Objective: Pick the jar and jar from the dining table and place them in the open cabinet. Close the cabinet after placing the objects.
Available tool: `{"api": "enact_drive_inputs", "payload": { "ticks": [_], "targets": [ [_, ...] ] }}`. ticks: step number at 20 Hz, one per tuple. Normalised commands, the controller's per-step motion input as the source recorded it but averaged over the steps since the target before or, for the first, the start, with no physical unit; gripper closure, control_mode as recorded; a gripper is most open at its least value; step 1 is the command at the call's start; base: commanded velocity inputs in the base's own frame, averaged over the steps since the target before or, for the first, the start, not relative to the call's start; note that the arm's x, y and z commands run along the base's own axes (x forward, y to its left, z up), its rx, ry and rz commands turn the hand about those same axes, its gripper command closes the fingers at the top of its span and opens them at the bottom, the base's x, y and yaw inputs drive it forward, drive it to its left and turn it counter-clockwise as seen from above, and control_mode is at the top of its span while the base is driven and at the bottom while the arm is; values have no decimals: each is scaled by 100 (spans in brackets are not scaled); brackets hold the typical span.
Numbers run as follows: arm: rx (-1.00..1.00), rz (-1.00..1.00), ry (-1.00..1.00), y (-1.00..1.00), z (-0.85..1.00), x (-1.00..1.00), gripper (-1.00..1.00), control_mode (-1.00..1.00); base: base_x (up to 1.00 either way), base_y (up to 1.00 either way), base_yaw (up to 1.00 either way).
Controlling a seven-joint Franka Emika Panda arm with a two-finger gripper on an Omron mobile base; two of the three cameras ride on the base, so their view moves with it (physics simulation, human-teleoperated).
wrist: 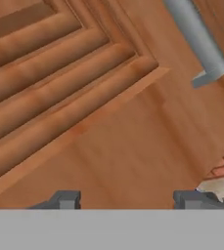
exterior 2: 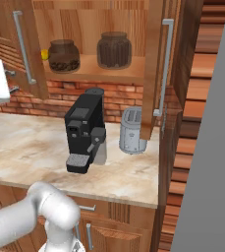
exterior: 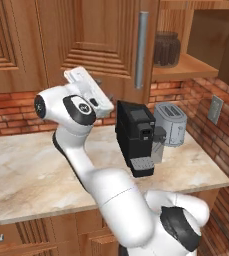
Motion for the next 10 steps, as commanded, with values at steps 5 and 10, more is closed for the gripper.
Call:
{"api": "enact_drive_inputs", "payload": {
  "ticks": [5, 10],
  "targets": [
    [14, 45, 0, -67, -18, 66, -100, -100, 0, 0, 0],
    [12, 45, 0, -63, -19, 58, -100, -100, 0, 0, 0]
  ]
}}
